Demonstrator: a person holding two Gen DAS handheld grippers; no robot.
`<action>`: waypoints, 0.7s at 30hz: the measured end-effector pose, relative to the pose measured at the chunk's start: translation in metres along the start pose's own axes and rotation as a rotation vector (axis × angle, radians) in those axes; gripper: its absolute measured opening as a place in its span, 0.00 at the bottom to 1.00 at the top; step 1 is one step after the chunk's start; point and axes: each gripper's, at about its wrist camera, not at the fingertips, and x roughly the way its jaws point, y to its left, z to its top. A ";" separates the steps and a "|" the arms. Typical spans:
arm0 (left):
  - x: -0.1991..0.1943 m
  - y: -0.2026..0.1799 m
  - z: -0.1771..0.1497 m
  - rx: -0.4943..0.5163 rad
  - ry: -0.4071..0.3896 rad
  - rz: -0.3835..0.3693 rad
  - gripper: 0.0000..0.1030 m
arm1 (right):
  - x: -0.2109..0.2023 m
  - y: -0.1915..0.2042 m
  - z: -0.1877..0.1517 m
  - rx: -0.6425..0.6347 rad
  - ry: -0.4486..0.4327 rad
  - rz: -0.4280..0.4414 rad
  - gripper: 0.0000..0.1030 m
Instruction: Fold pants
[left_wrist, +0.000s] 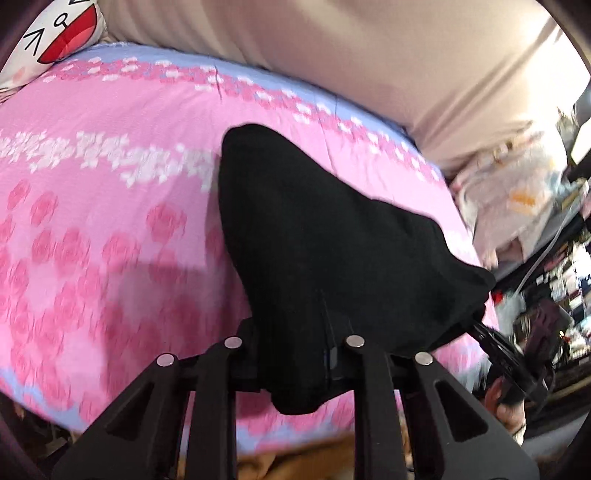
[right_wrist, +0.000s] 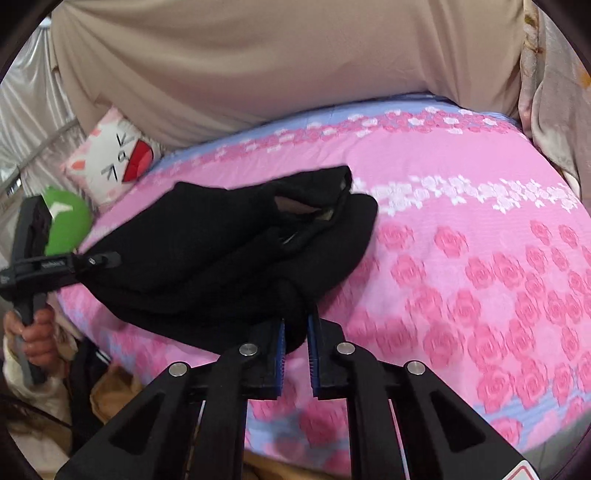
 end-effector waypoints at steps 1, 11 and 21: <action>0.005 0.002 -0.006 0.006 0.016 0.029 0.22 | 0.006 -0.002 -0.008 -0.011 0.038 -0.015 0.20; -0.033 -0.018 0.004 0.060 -0.179 0.184 0.75 | -0.030 0.000 0.006 0.027 -0.106 0.025 0.55; 0.005 -0.034 0.012 0.077 -0.144 0.239 0.82 | 0.021 0.008 0.013 0.086 -0.032 0.069 0.16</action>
